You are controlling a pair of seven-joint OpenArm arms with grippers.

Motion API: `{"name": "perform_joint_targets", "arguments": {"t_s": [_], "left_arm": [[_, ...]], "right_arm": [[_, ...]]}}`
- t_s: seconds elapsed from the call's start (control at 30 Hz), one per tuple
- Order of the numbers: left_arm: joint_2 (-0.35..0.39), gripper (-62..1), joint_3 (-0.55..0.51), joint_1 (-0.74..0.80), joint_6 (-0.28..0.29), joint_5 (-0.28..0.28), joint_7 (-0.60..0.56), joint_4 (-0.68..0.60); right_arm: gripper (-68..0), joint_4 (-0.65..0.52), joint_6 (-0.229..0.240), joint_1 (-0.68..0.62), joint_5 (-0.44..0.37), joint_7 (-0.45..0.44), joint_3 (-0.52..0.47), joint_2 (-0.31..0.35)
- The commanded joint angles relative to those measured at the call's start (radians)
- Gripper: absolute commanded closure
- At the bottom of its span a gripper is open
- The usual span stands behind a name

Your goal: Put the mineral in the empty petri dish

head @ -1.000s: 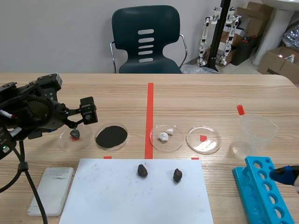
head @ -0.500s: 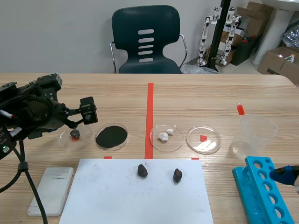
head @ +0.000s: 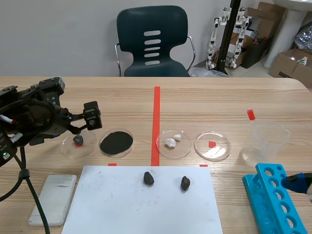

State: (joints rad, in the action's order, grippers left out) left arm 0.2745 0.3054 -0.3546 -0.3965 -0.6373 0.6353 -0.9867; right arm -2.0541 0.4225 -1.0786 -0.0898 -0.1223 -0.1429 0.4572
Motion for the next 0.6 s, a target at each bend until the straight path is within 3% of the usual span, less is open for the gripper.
{"name": "perform_joint_targets", "arguments": {"t_s": [0.0, 0.57], "left_arm": [[0.009, -62.3, -0.003, -0.008, -0.001, -0.003, -0.007, -0.010], [0.009, -62.3, -0.003, -0.002, -0.001, -0.007, -0.007, -0.010]], "right_arm": [[-65.7, -0.019, -0.004, -0.002, -0.007, -0.011, -0.007, 0.005], [-65.7, -0.019, -0.004, -0.002, -0.007, -0.011, -0.007, 0.005]]}}
